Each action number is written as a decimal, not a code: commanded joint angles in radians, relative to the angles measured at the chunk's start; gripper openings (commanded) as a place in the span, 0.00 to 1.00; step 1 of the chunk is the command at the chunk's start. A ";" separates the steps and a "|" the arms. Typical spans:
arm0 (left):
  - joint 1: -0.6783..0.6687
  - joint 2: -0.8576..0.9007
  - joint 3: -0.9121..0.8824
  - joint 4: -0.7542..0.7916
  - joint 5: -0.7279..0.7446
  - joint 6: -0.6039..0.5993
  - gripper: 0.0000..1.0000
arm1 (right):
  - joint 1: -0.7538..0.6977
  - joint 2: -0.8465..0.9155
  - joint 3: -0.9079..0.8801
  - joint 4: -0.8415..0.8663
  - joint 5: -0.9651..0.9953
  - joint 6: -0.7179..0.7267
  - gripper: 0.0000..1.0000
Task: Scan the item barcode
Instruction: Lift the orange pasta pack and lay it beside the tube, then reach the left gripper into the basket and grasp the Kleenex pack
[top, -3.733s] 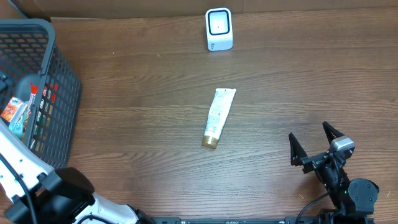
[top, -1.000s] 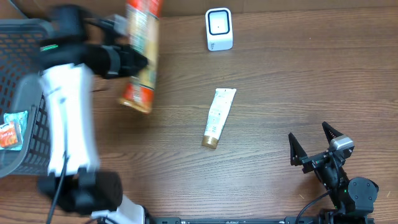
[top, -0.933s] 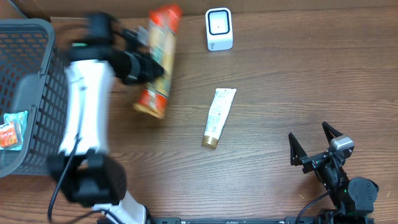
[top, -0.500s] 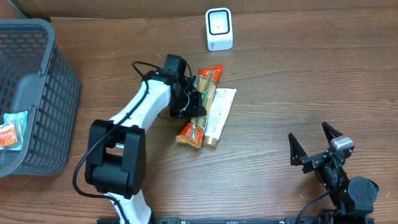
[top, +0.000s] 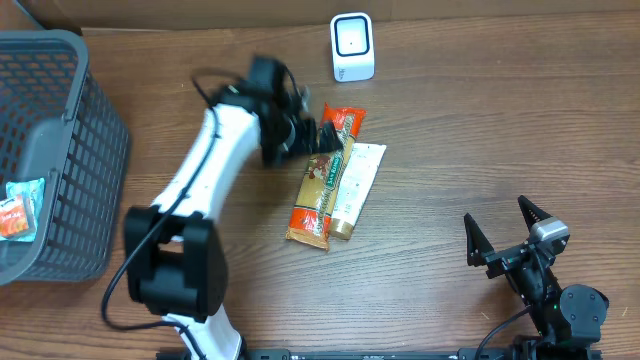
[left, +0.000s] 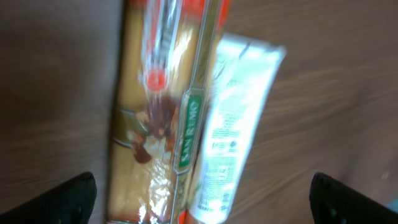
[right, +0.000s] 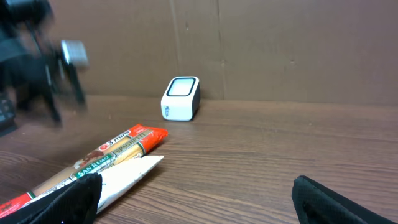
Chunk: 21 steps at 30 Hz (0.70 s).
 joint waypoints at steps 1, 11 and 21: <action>0.097 -0.127 0.278 -0.058 0.011 0.124 1.00 | 0.005 0.001 -0.004 0.007 0.012 0.003 1.00; 0.570 -0.148 0.829 -0.318 -0.274 0.155 1.00 | 0.005 0.001 -0.005 0.007 0.012 0.003 1.00; 0.941 -0.091 0.743 -0.346 -0.572 -0.056 0.78 | 0.005 0.001 -0.005 0.007 0.012 0.003 1.00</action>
